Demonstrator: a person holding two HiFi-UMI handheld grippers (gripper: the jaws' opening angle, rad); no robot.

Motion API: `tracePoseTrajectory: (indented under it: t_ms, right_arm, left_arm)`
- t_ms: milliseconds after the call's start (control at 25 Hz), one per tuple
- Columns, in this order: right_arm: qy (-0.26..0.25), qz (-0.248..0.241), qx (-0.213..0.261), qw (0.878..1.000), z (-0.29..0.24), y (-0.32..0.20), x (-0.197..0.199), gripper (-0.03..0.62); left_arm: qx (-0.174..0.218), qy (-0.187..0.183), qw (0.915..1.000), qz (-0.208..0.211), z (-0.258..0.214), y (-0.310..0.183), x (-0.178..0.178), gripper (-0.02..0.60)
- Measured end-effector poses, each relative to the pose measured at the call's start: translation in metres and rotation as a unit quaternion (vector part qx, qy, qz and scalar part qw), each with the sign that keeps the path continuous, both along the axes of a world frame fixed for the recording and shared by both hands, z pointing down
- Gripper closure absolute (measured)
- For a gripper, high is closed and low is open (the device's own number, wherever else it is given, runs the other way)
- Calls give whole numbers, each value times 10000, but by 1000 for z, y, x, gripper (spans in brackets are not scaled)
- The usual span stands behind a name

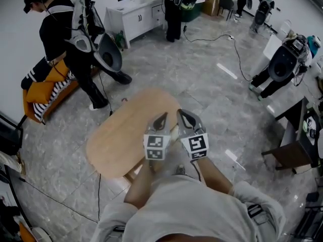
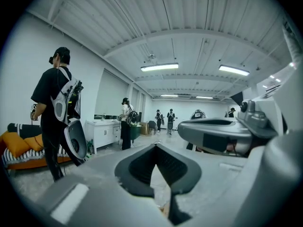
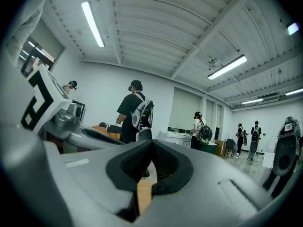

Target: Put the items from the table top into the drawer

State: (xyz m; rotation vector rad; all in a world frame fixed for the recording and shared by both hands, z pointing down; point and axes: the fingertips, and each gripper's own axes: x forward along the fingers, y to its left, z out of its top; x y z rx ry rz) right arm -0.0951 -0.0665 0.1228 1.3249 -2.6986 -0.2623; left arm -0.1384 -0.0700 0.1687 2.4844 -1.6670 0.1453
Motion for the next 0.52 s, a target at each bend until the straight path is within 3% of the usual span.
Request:
tracePoseTrajectory:
  t_ms: [280,520]
  right_arm:
    - [-88,-16,32,10000,-2,6,4,588]
    - [-141,-65,74,9999,-12,10,-15,588]
  left_arm:
    - [46,-73,9999,72,-2,5,9,561]
    - [31,-46,10000,24,-10,9,-13,561]
